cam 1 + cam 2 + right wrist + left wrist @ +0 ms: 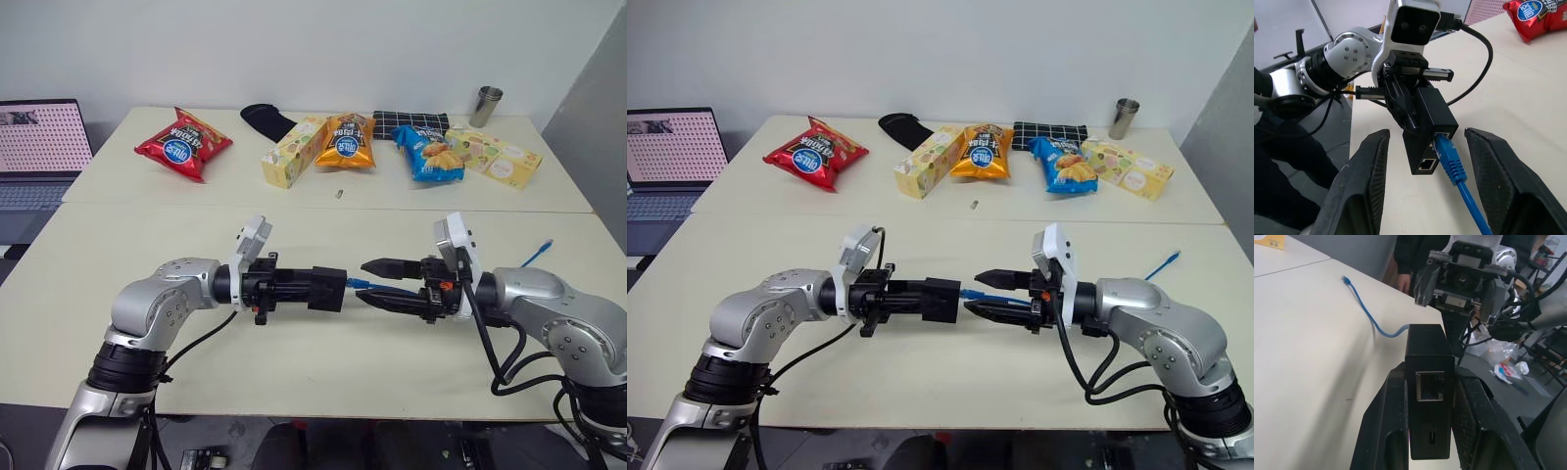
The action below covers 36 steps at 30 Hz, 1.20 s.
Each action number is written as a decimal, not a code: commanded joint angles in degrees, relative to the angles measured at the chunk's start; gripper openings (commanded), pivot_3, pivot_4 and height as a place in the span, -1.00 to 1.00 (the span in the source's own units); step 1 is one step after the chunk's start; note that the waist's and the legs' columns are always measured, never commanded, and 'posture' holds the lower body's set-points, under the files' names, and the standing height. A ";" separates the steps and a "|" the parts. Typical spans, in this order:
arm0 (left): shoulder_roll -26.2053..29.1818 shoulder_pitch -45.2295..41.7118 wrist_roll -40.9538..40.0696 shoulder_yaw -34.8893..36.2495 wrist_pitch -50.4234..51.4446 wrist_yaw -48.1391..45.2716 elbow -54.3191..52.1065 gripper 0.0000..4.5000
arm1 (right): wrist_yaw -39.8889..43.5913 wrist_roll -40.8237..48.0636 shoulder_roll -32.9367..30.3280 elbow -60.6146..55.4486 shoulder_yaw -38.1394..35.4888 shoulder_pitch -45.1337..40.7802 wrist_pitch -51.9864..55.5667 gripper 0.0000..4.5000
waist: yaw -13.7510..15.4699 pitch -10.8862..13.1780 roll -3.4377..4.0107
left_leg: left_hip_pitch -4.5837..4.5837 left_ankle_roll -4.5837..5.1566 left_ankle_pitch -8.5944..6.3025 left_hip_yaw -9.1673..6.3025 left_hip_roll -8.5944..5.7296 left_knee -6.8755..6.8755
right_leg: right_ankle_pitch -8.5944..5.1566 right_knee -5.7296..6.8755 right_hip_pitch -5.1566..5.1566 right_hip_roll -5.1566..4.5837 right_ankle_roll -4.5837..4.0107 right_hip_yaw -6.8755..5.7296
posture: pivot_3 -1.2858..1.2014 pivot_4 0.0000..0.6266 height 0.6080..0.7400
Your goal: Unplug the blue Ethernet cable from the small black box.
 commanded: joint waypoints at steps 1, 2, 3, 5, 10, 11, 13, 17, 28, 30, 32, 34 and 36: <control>0.03 0.00 -1.22 1.53 -0.38 -1.04 -1.44 -0.65 | 0.08 0.67 0.40 -0.12 -0.68 -1.23 0.93 0.15 | 0.03 0.00 0.00 | -0.01 0.00 0.00 0.00 0.00 0.00 | 0.00 0.00 0.00 0.00 0.00 0.00 | 0.03 -0.52 1.00; -0.16 0.04 -1.21 1.73 -0.45 -0.73 -1.46 -0.65 | 0.34 1.00 0.49 -0.14 -0.21 -1.44 1.62 0.15 | 0.03 0.00 0.00 | -0.01 0.00 0.00 0.00 0.00 0.00 | 0.00 0.00 0.00 0.00 0.00 0.00 | 0.03 -0.52 1.00; -0.28 0.09 -1.18 1.86 -0.51 -0.54 -1.48 -0.65 | 0.36 1.27 0.75 -0.07 0.11 -1.61 2.16 0.15 | 0.03 0.00 0.00 | -0.01 0.00 0.00 0.00 0.00 0.00 | 0.00 -0.01 0.00 0.00 0.00 0.00 | 0.03 -0.52 1.00; -0.41 0.12 -1.11 1.98 -0.60 -0.30 -1.56 -0.65 | 0.09 1.32 1.49 0.30 0.47 -1.93 2.90 0.15 | 0.01 0.00 0.00 | -0.01 0.00 0.00 -0.01 0.01 0.00 | 0.00 0.00 0.00 0.00 0.00 -0.01 | 0.03 -0.52 1.00; -0.41 0.47 -1.44 2.23 -0.26 0.21 -2.49 -0.65 | 0.24 -0.68 2.51 1.58 1.72 -2.63 3.61 0.15 | -0.02 0.00 0.00 | -0.01 0.00 0.00 -0.02 0.01 0.00 | 0.00 0.00 0.00 0.00 0.00 -0.02 | 0.03 -0.52 1.00; -0.42 0.55 -1.46 2.27 -0.25 0.28 -2.63 -0.65 | 0.24 -0.87 2.67 1.82 1.89 -2.79 3.70 0.15 | -0.02 0.00 0.00 | -0.01 0.00 0.00 -0.02 0.01 0.00 | 0.00 -0.01 0.00 0.00 0.00 -0.01 | 0.03 -0.52 1.00; -0.44 0.72 -1.49 2.41 -0.23 0.37 -2.88 -0.65 | 0.37 -1.24 2.80 2.07 2.27 -2.99 3.83 0.15 | -0.01 0.00 0.00 | -0.02 0.00 0.00 -0.02 0.01 0.00 | 0.00 -0.02 -0.01 0.00 0.00 -0.01 | 0.03 -0.52 1.00; -0.48 0.76 -1.44 2.56 -0.20 0.43 -3.11 -0.65 | 0.49 -1.62 3.50 2.64 2.34 -3.25 4.25 0.15 | -0.01 0.00 0.00 | -0.02 0.00 0.00 -0.02 0.00 -0.01 | 0.00 -0.02 0.00 0.00 0.00 -0.01 | 0.03 -0.52 1.00; -0.18 1.18 -1.31 2.55 -0.11 0.46 -3.99 -0.65 | 1.33 -1.51 4.24 3.79 1.87 -3.96 5.44 -0.17 | -0.02 0.00 0.00 | -0.02 0.00 0.00 -0.02 0.01 -0.01 | 0.00 -0.02 -0.01 0.00 0.00 -0.02 | 0.03 -0.52 1.00; -0.09 1.32 -1.29 2.52 -0.16 0.34 -4.22 -0.65 | 1.88 -1.54 3.92 3.91 1.99 -4.10 5.61 -0.40 | -0.02 0.00 0.00 | -0.02 0.00 0.00 -0.02 0.00 -0.01 | 0.00 -0.02 -0.01 0.00 0.00 -0.02 | 0.03 -0.52 1.00; -0.09 1.40 -1.41 2.52 -0.20 0.19 -4.43 -0.65 | 2.37 -1.72 3.73 3.98 2.16 -4.26 5.76 -0.63 | -0.02 0.00 0.00 | -0.02 0.00 0.00 -0.02 0.01 -0.01 | 0.00 -0.03 -0.01 0.00 0.00 -0.02 | 0.03 -0.52 1.00; -0.08 1.45 -1.61 2.50 -0.15 -0.08 -4.61 -0.65 | 2.98 -2.04 3.55 4.11 2.36 -4.46 5.87 -0.79 | -0.02 0.00 0.00 | -0.02 0.01 0.00 -0.02 0.00 -0.02 | 0.00 -0.03 0.00 0.00 0.00 -0.02 | 0.03 -0.52 1.00; -0.04 1.47 -1.70 2.42 -0.24 -0.62 -4.74 -0.65 | 3.69 -2.52 3.30 4.46 2.78 -4.85 5.92 -0.96 | -0.01 0.00 0.00 | -0.02 0.00 0.00 -0.02 0.00 -0.02 | 0.00 -0.03 0.00 0.00 0.00 -0.02 | 0.03 -0.52 1.00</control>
